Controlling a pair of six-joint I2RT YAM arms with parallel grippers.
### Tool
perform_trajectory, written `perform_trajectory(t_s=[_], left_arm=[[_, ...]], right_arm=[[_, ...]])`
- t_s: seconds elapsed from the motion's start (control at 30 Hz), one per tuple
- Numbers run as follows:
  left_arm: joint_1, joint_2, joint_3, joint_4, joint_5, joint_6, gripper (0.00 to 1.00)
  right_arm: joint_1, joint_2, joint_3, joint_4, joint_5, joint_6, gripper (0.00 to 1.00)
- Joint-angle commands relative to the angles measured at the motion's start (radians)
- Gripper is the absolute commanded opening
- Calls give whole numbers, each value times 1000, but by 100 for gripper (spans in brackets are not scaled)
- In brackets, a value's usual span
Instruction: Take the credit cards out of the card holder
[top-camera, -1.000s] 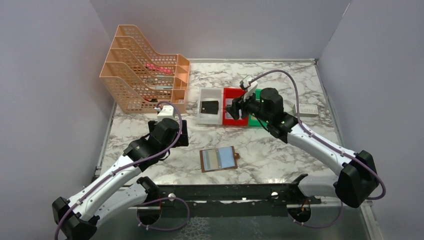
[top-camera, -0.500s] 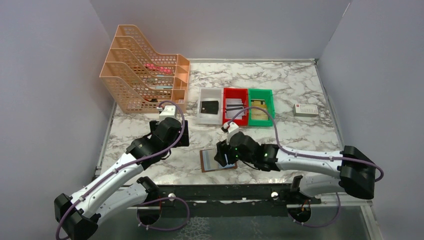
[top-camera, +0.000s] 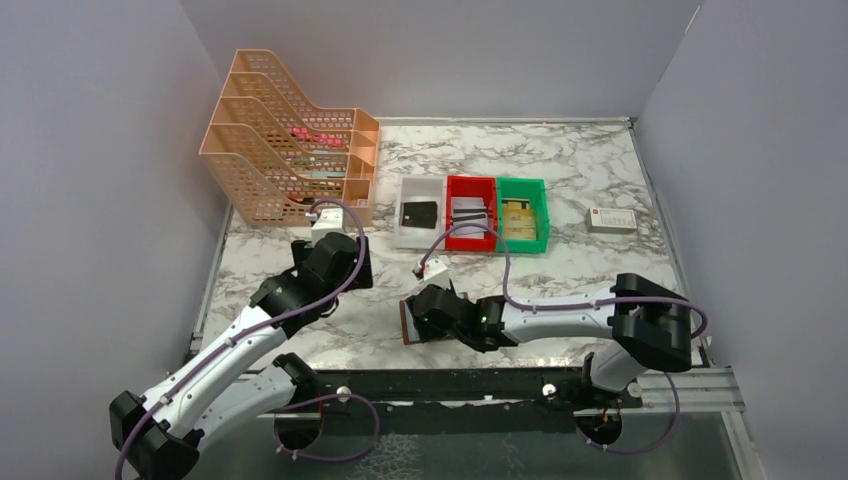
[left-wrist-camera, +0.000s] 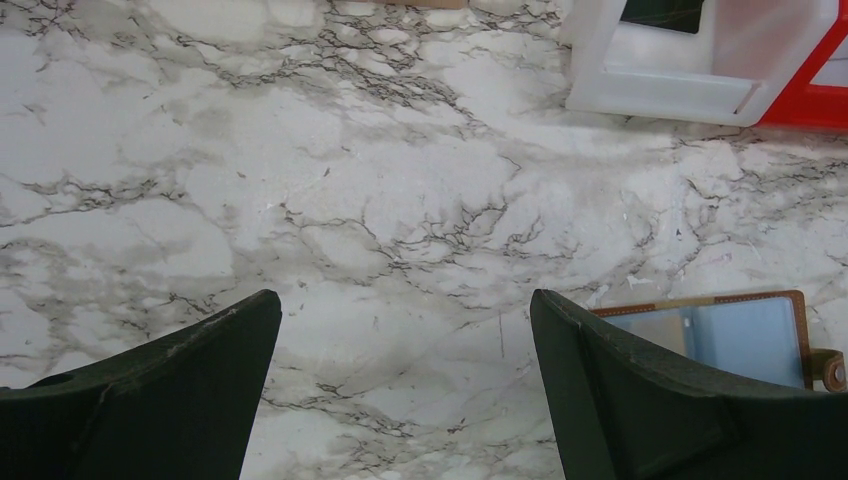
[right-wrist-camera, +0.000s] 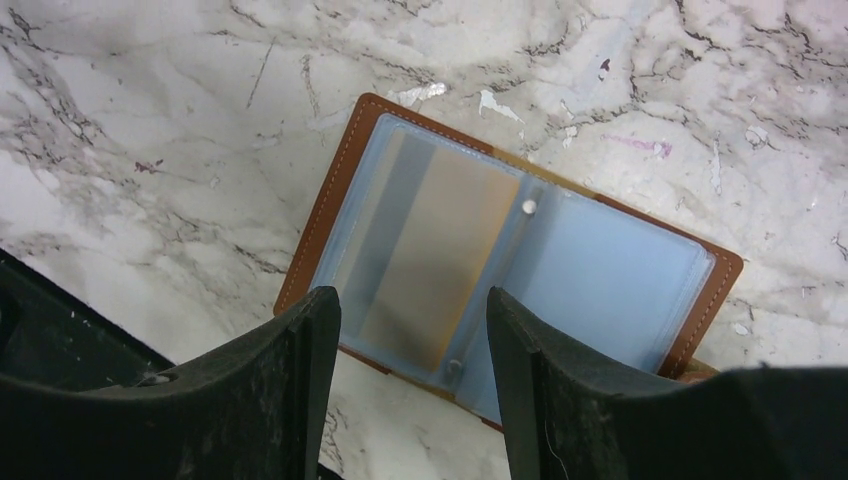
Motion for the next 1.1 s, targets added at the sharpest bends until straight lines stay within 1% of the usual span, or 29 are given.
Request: perform_trajectory(t_s=[0.0, 0.07, 0.2, 0.33, 0.5, 0.53, 0.57, 0.7, 0.77, 0.87, 0.97, 1.0, 1.07], left_arm=[[27, -19, 12, -4, -45, -7, 99], [37, -17, 12, -3, -42, -7, 99], [65, -4, 16, -1, -31, -6, 99], [79, 4, 18, -2, -20, -4, 99], [83, -3, 16, 0, -14, -4, 99], [84, -3, 15, 0, -13, -4, 99], [85, -2, 15, 0, -12, -4, 99], [86, 5, 14, 1, -3, -2, 99], [86, 9, 14, 3, 2, 0, 99], [86, 13, 13, 3, 4, 0, 99], [86, 13, 12, 3, 5, -1, 99], [86, 12, 12, 2, 6, -1, 99], [86, 10, 12, 3, 9, -1, 99]], right_arm=[[4, 62, 57, -2, 63, 15, 60], [4, 92, 79, -26, 66, 22, 60], [4, 141, 91, -19, 20, 22, 59], [8, 204, 127, -91, 48, 64, 56], [16, 205, 133, -136, 118, 88, 44], [15, 200, 130, -136, 124, 90, 40], [15, 195, 126, -130, 124, 89, 36], [14, 188, 120, -101, 101, 74, 25], [15, 188, 120, -86, 85, 68, 24], [15, 184, 119, -68, 83, 66, 18], [15, 173, 123, -61, 83, 64, 3], [16, 168, 124, -58, 83, 64, 1], [15, 155, 122, -50, 56, 65, 1]])
